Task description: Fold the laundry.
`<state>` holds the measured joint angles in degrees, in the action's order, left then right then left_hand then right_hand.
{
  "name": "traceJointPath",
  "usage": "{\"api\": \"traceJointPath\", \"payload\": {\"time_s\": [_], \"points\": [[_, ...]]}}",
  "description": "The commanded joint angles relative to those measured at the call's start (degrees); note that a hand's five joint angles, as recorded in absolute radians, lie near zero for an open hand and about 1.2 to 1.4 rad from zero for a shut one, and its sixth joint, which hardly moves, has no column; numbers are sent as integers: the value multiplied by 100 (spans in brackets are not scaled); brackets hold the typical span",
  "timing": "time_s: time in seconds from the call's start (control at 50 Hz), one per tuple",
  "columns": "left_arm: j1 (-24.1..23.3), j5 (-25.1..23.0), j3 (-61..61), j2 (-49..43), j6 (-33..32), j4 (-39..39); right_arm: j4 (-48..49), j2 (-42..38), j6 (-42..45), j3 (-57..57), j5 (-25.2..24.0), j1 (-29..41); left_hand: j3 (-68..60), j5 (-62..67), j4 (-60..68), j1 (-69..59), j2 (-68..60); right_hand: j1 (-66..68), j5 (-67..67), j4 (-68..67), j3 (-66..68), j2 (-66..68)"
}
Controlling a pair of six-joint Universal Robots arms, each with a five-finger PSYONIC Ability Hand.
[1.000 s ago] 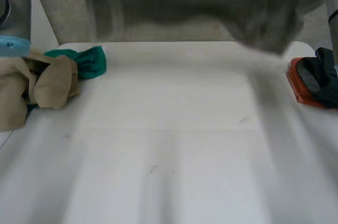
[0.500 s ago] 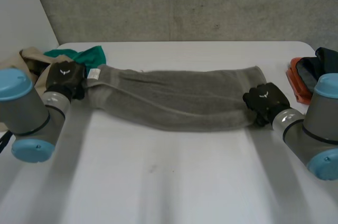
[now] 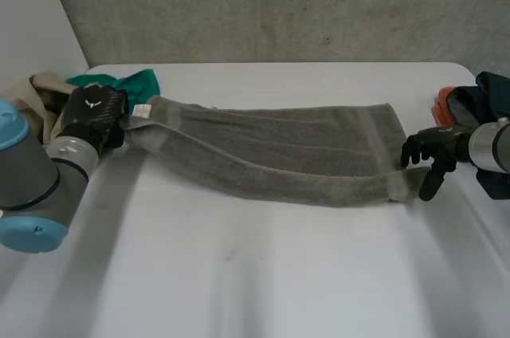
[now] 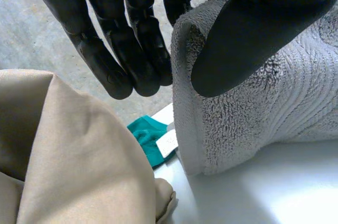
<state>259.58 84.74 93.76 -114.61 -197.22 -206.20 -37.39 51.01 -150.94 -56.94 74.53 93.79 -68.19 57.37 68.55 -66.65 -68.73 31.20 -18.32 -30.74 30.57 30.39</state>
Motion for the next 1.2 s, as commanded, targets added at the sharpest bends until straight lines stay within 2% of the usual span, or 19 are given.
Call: {"api": "traceJointPath", "payload": {"time_s": [0.02,0.12,0.16,0.2,0.22,0.28,0.32,0.36,0.38,0.42,0.44,0.48,0.5,0.56,0.64,0.74,0.88,1.04,1.2], "points": [[-4,-1,55,26,-18,45,91,-337,319,279,298,105,-1181,1263,1145,-1335,-1127,-85,-203,38,-22,-4],[-4,-1,90,87,-44,133,171,-531,311,464,623,228,-1181,1263,1145,-1335,-1127,66,-354,-112,129,147],[5,-1,125,131,-53,194,83,-566,249,543,659,254,-1181,1263,1145,-1335,-1127,1122,-1410,-1169,1185,1203],[31,-1,195,237,-71,343,-75,-531,135,596,650,263,-1181,1263,1145,-1335,-1127,3085,-3373,-3132,3148,3166],[31,-1,247,324,-105,474,-223,-479,48,622,676,246,-1181,1263,1145,-1335,-1127,4862,-5150,-4909,4925,4943],[101,-19,371,597,-255,905,-593,-189,-59,552,650,158,-1181,1263,1145,-1335,-1127,4880,-5168,-4926,4943,4961],[241,-71,581,938,-544,1710,-866,127,-41,289,589,44,-1181,1263,1145,-1335,-1127,4880,-5168,-4926,4943,4961],[356,-98,731,1150,-738,2205,-1033,522,282,-219,414,-106,-1181,1263,1145,-1335,-1127,4880,-5168,-4926,4943,4961],[487,-150,879,1343,-956,2686,-1112,793,789,-656,230,-254,-1181,1263,1145,-1335,-1127,4880,-5168,-4926,4943,4961],[610,-220,1021,1519,-1203,3163,-1200,1067,1467,-1177,97,-387,-1181,1263,1145,-1335,-1127,4880,-5168,-4926,4943,4961],[715,-317,1187,1668,-1457,3626,-1287,1312,2254,-1693,36,-535,-1181,1263,1145,-1335,-1127,4880,-5168,-4926,4943,4961],[795,-449,1363,1792,-1739,4042,-1341,1533,3014,-2127,26,-677,-1181,1263,1145,-1335,-1127,4880,-5168,-4926,4943,4961],[874,-606,1521,1862,-1993,4392,-1358,1691,3696,-2451,44,-782,-1181,1263,1145,-1335,-1127,4880,-5168,-4926,4943,4961],[954,-906,1698,1881,-2408,4913,-1236,1877,3880,-2709,175,-871,-1181,1263,1145,-1335,-1127,4880,-5168,-4926,4943,4961],[875,-942,1435,1626,-2523,4625,-639,1755,3186,-2472,176,-792,-1181,1263,1145,-1335,-1127,4880,-5168,-4926,4943,4961],[559,-346,409,1012,-1594,3870,703,1386,2124,-2050,1,-485,-1181,1263,1145,-1335,-1127,4880,-5168,-4926,4943,4961],[348,384,-830,125,-828,3333,2733,806,1094,-1681,-97,-168,-1181,1263,1145,-1335,-1127,4880,-5168,-4926,4943,4961],[84,921,-2272,-1009,-756,3209,4308,-107,776,-944,139,210,-1181,1263,1145,-1335,-1127,4880,-5168,-4926,4943,4961],[-232,1387,-3539,-1951,-774,3244,4548,-1268,794,358,448,447,-1181,1263,1145,-1335,-1127,4880,-5168,-4926,4943,4961]]}}
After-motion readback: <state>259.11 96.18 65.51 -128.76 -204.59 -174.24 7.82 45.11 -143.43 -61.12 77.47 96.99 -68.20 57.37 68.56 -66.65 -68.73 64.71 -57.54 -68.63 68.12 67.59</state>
